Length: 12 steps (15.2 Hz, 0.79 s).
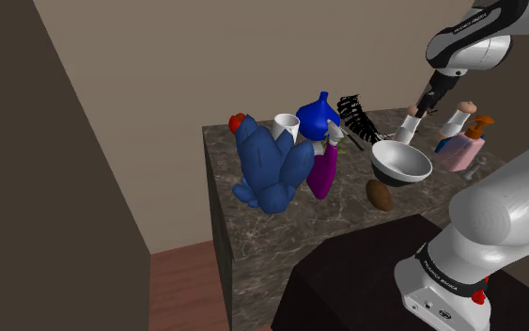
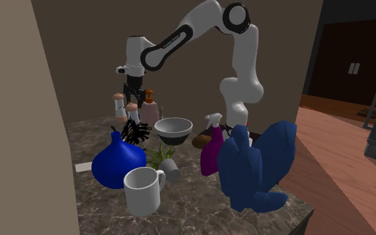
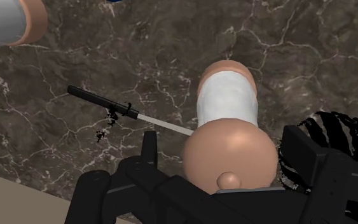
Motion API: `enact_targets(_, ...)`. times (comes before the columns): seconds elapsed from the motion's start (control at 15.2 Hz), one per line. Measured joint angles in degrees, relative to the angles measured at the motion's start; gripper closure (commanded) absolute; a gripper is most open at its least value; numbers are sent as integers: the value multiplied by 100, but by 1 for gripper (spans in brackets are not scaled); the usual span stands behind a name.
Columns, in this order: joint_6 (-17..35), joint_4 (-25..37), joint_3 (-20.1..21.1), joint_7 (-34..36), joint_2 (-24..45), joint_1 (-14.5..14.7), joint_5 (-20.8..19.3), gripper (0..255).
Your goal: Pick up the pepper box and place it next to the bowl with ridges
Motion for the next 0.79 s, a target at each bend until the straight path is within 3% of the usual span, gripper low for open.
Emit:
enact_targets(0.4, -630, 221, 93, 170, -441, 30, -207, 0)
enact_targets(0.79, -723, 271, 97, 167, -483, 27, -220, 0)
